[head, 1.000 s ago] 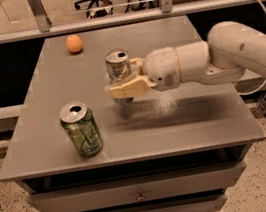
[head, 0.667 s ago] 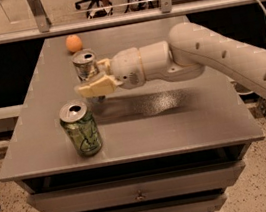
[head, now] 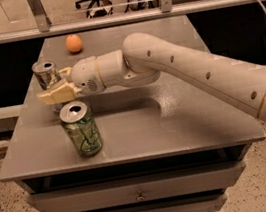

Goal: Pick redbull can

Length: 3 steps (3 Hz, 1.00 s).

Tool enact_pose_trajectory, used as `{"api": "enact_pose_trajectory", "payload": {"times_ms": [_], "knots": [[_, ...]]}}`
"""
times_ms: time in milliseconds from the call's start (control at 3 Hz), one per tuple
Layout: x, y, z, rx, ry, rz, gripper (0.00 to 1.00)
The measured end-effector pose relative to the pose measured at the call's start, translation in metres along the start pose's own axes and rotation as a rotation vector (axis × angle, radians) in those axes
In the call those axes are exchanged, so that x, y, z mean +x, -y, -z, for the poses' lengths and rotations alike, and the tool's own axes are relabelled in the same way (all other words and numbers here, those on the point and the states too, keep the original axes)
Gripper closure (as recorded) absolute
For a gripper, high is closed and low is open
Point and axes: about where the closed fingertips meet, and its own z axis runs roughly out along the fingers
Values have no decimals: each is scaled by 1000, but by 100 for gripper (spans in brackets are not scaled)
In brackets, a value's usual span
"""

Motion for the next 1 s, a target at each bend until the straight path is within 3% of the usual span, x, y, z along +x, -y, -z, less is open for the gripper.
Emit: {"api": "enact_pose_trajectory", "payload": {"times_ms": [333, 1000], "knots": [[-7, 4, -36, -21, 31, -3, 61], [-18, 4, -66, -36, 70, 2, 15]]}}
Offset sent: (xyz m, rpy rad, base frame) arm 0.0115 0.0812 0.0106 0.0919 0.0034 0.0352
